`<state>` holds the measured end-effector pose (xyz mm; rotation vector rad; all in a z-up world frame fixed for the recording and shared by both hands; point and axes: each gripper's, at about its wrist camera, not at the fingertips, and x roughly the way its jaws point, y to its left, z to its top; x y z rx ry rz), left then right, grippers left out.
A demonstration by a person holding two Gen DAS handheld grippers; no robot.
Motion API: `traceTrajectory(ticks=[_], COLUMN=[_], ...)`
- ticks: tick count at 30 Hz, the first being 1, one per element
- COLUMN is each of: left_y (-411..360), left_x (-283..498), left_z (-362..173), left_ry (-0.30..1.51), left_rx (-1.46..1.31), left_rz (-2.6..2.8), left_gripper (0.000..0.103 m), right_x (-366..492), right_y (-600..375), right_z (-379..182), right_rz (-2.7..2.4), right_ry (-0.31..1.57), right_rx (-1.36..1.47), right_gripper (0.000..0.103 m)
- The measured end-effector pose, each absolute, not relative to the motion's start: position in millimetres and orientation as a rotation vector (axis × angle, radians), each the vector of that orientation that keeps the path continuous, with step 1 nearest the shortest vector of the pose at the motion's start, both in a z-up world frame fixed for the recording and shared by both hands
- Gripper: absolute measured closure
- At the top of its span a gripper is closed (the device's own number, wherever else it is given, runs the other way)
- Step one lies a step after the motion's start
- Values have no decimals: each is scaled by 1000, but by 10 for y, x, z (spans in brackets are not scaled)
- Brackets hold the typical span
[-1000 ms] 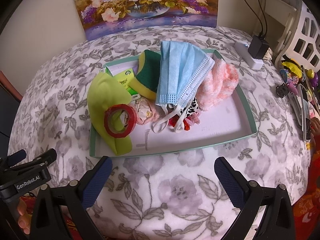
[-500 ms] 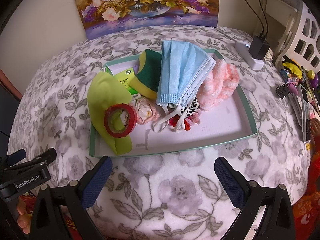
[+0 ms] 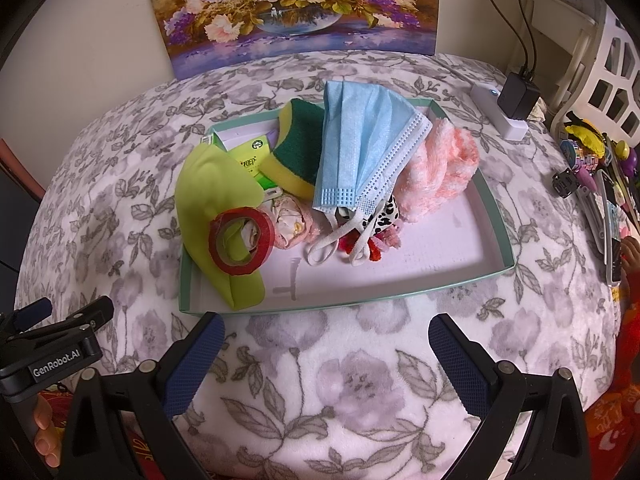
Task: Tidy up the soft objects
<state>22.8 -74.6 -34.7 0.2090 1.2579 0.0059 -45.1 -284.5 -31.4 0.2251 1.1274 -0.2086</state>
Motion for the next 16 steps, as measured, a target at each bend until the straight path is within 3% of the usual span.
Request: traceTrajectory(ticks=[16], left_y=[-722], left_x=[228], left_z=[-344], left_ry=[1255], left_rx=[203], left_rz=[11], left_gripper=[3], right_x=[-463], right_y=[-2871], right_z=[-313], right_rz=[-215], right_ry=[1128], right_rx=[226], right_gripper=[0])
